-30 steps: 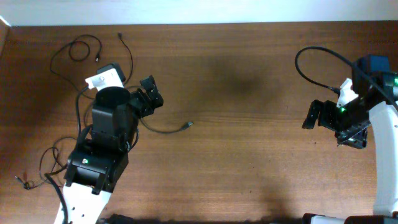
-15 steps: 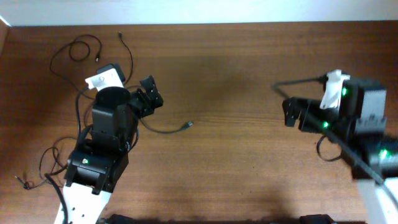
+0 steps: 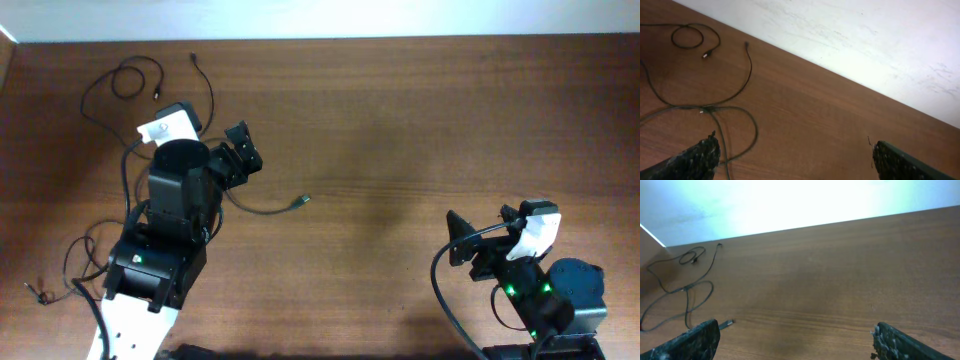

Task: Untangle cables

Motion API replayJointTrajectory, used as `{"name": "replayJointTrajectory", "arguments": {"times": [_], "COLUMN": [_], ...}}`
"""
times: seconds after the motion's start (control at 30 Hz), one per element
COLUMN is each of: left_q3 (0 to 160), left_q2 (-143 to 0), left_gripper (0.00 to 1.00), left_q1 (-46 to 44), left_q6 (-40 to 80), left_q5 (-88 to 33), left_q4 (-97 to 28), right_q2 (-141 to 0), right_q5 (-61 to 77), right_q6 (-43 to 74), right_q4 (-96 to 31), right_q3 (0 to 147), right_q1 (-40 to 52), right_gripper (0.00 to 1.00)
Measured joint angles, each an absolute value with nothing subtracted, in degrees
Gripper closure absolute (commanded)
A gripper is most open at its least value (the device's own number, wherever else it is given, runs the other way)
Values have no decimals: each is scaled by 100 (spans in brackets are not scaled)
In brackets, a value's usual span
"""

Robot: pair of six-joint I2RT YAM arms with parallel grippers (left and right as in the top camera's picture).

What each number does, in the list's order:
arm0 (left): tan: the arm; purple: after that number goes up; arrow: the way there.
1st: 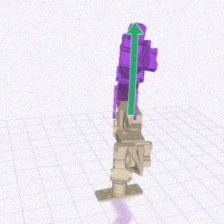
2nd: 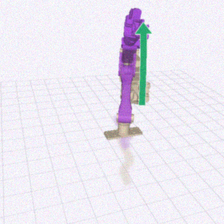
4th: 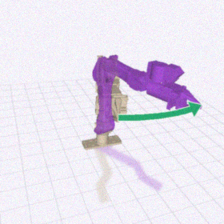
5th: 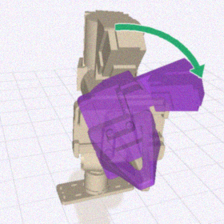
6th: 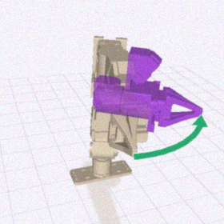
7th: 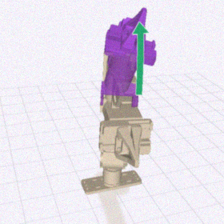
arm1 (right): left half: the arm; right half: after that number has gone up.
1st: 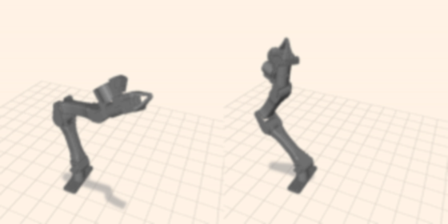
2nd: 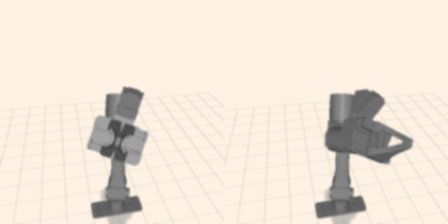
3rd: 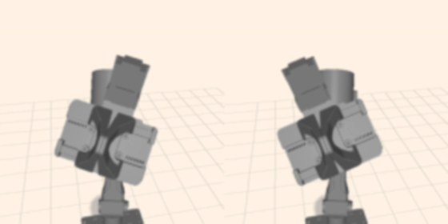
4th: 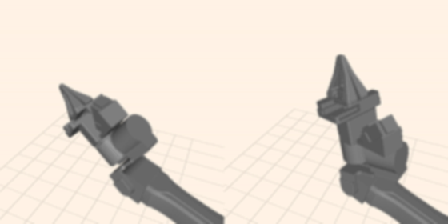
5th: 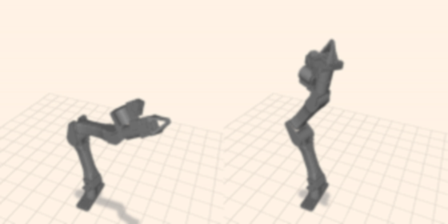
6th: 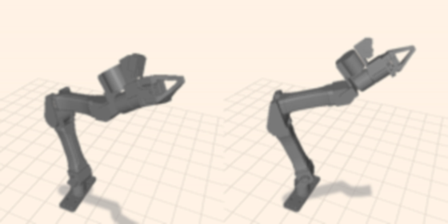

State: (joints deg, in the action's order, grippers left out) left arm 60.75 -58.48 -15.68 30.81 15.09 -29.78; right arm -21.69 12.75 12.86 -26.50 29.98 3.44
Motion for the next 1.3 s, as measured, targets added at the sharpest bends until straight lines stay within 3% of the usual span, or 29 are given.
{"name": "replayJointTrajectory", "arguments": {"times": [0.5, 0.93, 1.17, 1.3], "left_q3": [6075, 6075, 6075, 6075], "left_q2": [-5848, -5848, -5848, -5848], "left_gripper": [1, 1, 1, 1], "left_q1": [-1568, -1568, -1568, -1568], "left_q6": [3081, 3081, 3081, 3081], "left_q5": [1509, 1509, 1509, 1507], "left_q4": [-2976, -2978, -2971, -2978], "right_q2": [-2167, -860, -89, -80], "right_q5": [1404, 1420, 1288, 1039], "right_q6": [1177, 705, 392, 384], "right_q4": [-2578, -705, 882, 189], "right_q3": [2832, 1822, 237, 60], "right_q1": [344, 344, 336, 233], "right_gripper": [1, 1, 2, 2]}}
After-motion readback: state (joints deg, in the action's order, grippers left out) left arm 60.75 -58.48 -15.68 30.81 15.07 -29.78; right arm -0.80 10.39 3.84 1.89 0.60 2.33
